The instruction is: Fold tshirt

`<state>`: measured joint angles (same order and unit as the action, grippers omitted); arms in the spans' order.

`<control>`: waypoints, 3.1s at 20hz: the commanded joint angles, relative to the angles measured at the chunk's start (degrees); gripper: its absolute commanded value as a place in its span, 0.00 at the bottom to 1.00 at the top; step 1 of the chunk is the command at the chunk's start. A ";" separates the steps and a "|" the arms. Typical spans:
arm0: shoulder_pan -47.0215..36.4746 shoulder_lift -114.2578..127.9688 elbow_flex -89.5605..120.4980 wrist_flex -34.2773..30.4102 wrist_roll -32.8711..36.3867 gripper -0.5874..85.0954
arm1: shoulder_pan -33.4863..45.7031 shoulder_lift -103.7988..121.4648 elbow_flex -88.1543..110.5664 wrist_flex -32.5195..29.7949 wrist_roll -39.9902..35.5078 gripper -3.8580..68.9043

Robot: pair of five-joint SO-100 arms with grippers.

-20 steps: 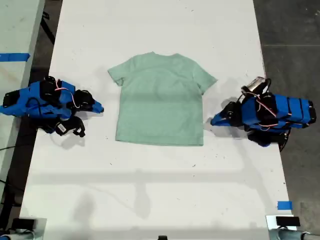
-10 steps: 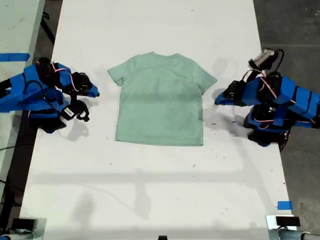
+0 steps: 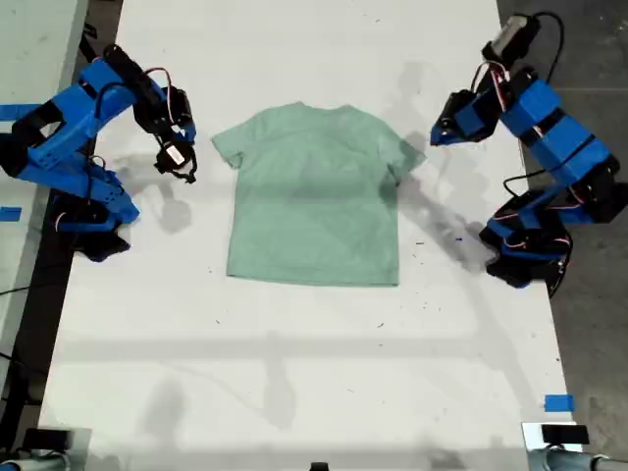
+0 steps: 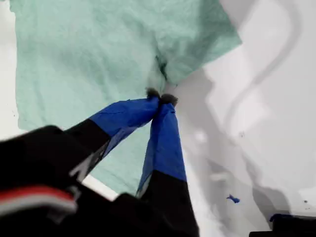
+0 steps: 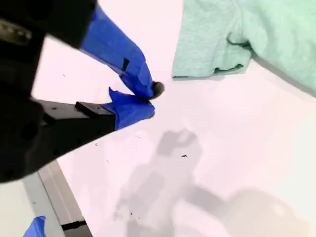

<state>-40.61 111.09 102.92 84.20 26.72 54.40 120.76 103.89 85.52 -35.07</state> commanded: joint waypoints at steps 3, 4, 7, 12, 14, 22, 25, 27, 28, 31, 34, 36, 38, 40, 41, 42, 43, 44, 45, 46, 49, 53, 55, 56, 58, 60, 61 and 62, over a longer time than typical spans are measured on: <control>-9.58 -12.22 -17.14 5.89 7.56 0.01 | 5.71 -9.14 -16.17 2.90 -6.50 0.06; -10.20 -13.80 -18.46 6.33 8.17 0.01 | 5.89 -10.02 -17.05 3.16 -6.94 0.06; -9.58 -15.21 -18.54 5.63 8.35 0.02 | 5.71 -10.46 -15.29 1.49 -10.11 0.26; -8.35 -17.23 -18.46 4.75 8.70 0.11 | 5.89 -11.60 0.97 -11.16 -13.89 0.39; -8.09 -17.49 -18.46 4.75 8.70 0.12 | 6.94 -13.54 7.73 -17.75 -14.59 0.40; -6.42 -17.93 -18.37 4.22 8.44 0.12 | 8.96 -32.96 10.55 -29.97 -17.84 0.39; -5.89 -18.19 -18.02 3.96 8.35 0.12 | 9.14 -37.27 6.86 -28.56 -18.72 0.13; -5.54 -18.28 -17.93 3.96 8.26 0.12 | 9.58 -39.02 5.45 -27.69 -19.34 0.05; -5.27 -18.19 -17.84 3.96 8.17 0.12 | 9.58 -38.76 5.45 -27.42 -19.34 0.05; -4.75 -18.02 -17.67 3.96 8.09 0.12 | 9.40 -33.84 4.66 -23.73 -19.25 0.05; -4.39 -17.67 -17.14 3.96 7.82 0.12 | 8.17 -24.26 2.72 -17.84 -18.02 0.05; -4.13 -17.40 -16.79 3.96 7.56 0.12 | 4.39 -16.61 0.88 -16.70 -14.06 0.05; -4.04 -17.40 -16.70 3.78 7.38 0.12 | -1.32 -15.64 -4.92 -15.56 -8.88 0.05; -3.52 -17.40 -16.52 3.52 7.12 0.12 | -8.44 -17.75 -8.53 -21.97 -3.78 0.05; -3.25 -17.49 -16.52 3.43 7.12 0.12 | -11.34 -21.09 -10.72 -25.84 -1.85 0.05; -2.99 -17.67 -16.52 3.34 6.94 0.12 | -13.71 -26.02 -14.15 -28.39 -0.62 0.05; -2.72 -17.84 -16.52 3.34 6.86 0.12 | -15.73 -31.73 -18.02 -30.85 0.18 0.05; -2.37 -17.93 -16.44 3.34 6.59 0.12 | -17.31 -37.44 -21.88 -33.22 0.44 0.05; -2.20 -18.02 -16.35 3.34 6.33 0.12 | -18.19 -43.15 -25.05 -35.24 0.53 0.05; -2.02 -18.02 -16.17 3.34 6.15 0.12 | -18.37 -48.08 -27.25 -37.18 0.88 0.05; -1.67 -18.02 -16.08 3.34 5.89 0.12 | -17.05 -62.23 -34.63 -35.60 1.67 0.15; -1.67 -18.02 -16.26 3.08 5.80 0.12 | -17.93 -62.75 -45.00 -21.71 0.09 0.50; -1.58 -17.84 -16.26 3.43 5.80 0.14 | -18.37 -55.20 -44.91 -15.73 -0.35 0.48; -1.41 -17.58 -16.35 3.69 5.80 0.15 | -18.54 -50.89 -43.68 -13.27 -0.62 0.47; -0.88 -16.70 -16.79 3.78 5.80 0.20 | -19.16 -42.71 -39.73 -7.73 -1.14 0.46; -0.53 -16.79 -18.02 3.52 6.42 0.29 | -19.78 -34.72 -31.90 -6.15 -0.79 0.46; -0.09 -16.88 -18.72 2.29 8.00 0.36 | -20.30 -31.03 -27.60 -6.33 -0.44 0.46; 0.26 -17.67 -20.30 1.49 9.67 0.39 | -20.74 -27.60 -23.20 -6.94 0.18 0.46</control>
<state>-42.28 92.37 87.80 87.10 33.93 35.07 83.67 75.94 78.84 -35.24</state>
